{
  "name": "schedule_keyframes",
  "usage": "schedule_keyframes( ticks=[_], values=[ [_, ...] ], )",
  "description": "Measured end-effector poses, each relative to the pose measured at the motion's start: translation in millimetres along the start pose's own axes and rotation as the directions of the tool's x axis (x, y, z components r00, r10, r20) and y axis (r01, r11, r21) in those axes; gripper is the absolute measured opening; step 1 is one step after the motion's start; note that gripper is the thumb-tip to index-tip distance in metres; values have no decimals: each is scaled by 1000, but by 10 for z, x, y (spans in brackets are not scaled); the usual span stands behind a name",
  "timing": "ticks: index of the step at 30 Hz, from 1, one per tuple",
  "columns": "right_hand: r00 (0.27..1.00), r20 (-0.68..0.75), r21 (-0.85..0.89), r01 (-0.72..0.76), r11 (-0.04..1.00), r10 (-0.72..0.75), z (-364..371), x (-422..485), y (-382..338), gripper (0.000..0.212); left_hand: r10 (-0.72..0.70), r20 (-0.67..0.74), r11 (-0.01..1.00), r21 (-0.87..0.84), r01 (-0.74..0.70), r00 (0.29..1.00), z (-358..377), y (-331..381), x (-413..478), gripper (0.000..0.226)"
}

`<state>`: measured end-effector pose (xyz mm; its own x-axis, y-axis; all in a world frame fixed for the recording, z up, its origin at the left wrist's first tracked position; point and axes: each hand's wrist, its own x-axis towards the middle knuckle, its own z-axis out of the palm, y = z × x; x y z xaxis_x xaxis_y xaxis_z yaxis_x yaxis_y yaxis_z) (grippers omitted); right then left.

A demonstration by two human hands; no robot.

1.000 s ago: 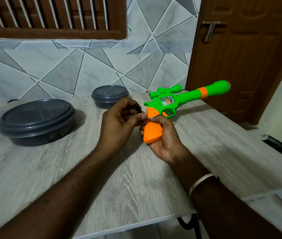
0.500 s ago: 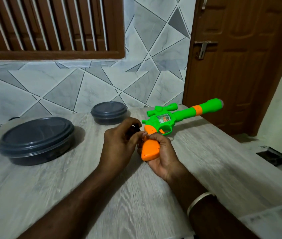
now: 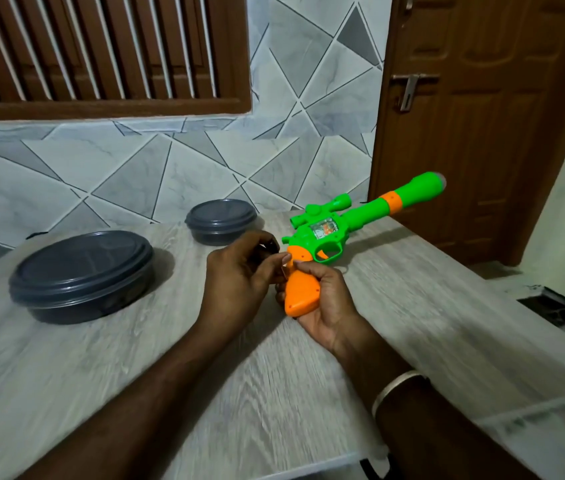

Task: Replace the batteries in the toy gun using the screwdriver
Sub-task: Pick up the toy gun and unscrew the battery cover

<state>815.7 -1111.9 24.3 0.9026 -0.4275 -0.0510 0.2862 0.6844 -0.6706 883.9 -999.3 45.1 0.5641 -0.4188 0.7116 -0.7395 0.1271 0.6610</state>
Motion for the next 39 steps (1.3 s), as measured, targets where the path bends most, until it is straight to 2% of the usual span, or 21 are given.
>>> schedule_keyframes(
  ticks=[3,6,9,11,13,16,19,23,27,29,34,39],
  values=[
    [1000,-1,-1,-2,1000,2,-1,7,11,30,11,-23,997,80,-9,1000,9,1,15,22],
    [1000,17,7,9,1000,-9,1,11,3,31,43,59,997,64,-47,997,25,30,16,32],
    [999,33,15,15,1000,-15,-4,5,-11,23,83,128,994,58,-91,988,29,52,17,32],
    [1000,8,13,5,1000,-5,-17,23,-11,23,68,93,996,49,-72,993,41,31,33,26],
    [1000,-25,11,-4,1000,4,-36,50,1,34,21,23,1000,19,-21,1000,56,6,57,16],
    [999,-43,9,1,1000,0,-35,57,16,44,-3,-38,999,43,4,999,67,12,60,23],
    [1000,1,14,3,1000,-3,-13,19,-2,30,27,6,999,29,-27,1000,40,36,43,35],
    [1000,7,13,-6,1000,6,-7,5,-14,30,23,111,999,-41,-19,994,19,25,37,36],
    [1000,-1,6,5,1000,-5,-14,14,-9,36,12,1,1000,6,-12,1000,49,46,67,25],
    [1000,-11,2,15,1000,-15,-20,20,1,36,9,-31,1000,28,-8,999,49,48,69,28],
    [1000,-3,-17,19,1000,-19,-3,9,-6,24,35,114,999,-33,-32,993,25,45,38,39],
    [999,-33,-16,27,1000,-27,-9,9,-11,21,13,13,1000,-6,-13,1000,93,75,64,33]
  ],
)
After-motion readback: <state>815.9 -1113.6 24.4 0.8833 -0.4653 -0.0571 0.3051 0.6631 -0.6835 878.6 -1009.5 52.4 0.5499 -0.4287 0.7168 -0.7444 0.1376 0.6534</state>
